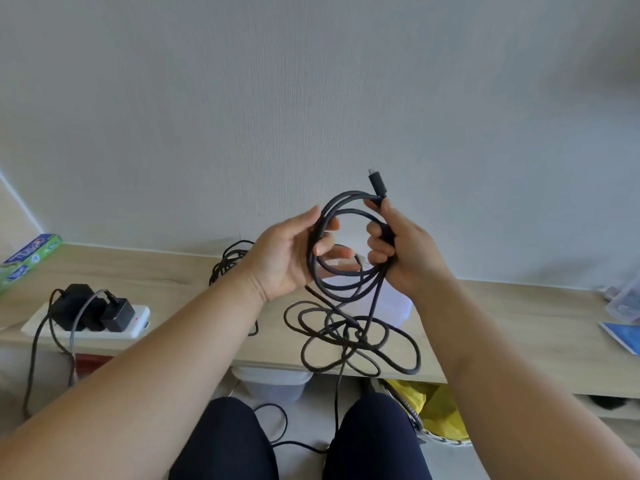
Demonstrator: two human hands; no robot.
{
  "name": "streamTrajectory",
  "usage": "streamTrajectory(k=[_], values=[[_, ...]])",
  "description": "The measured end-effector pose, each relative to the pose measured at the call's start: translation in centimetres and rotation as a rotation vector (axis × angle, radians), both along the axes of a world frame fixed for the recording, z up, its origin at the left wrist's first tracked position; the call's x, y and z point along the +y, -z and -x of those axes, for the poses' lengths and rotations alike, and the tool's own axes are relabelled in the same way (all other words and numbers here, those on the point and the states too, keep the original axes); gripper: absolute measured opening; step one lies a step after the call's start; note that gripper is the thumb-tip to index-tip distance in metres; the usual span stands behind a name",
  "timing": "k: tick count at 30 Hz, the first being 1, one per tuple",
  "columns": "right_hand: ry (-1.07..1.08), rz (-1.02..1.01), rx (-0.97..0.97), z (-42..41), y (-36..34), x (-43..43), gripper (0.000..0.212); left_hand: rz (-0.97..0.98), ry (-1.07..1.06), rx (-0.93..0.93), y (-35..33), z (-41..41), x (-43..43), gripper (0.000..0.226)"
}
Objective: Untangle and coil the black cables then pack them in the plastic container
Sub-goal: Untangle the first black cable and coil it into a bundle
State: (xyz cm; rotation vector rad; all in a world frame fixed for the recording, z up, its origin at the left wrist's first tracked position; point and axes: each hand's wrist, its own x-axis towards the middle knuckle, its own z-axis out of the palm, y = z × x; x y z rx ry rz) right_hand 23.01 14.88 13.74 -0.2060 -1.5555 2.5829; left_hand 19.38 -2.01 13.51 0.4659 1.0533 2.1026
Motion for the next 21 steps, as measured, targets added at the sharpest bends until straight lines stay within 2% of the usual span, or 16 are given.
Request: streamTrajectory(k=[3,5,8,10,12,16,18,21], values=[[-0.019,0.005,0.007,-0.1,-0.5,-0.4,0.023,-0.133,-0.118,-0.06,1.1,-1.0,0.9,0.031],[-0.009,-0.093,0.0,-0.2,-0.5,-0.6,0.024,-0.157,-0.158,-0.071,1.4,-0.9,1.2,0.035],[0.01,-0.264,-0.005,-0.4,-0.1,-0.2,0.029,-0.072,-0.206,-0.052,1.2,-0.2,0.9,0.042],[0.046,-0.323,-0.003,-0.5,0.3,0.2,0.031,0.037,-0.177,-0.02,0.6,0.0,0.6,0.036],[0.07,-0.332,0.004,-0.4,0.7,0.7,0.032,0.192,-0.175,0.054,-0.1,0.1,0.4,0.029],[0.029,-0.257,0.074,-0.7,1.0,1.5,0.028,0.458,-0.154,0.239,-0.8,0.4,-0.5,0.029],[-0.054,-0.222,0.105,-0.9,0.9,1.8,0.028,0.476,-0.173,0.249,-0.8,0.5,-1.1,0.029],[-0.127,-0.266,0.111,-0.8,0.9,1.8,0.028,0.35,-0.225,0.164,-0.8,0.5,-1.6,0.03]])
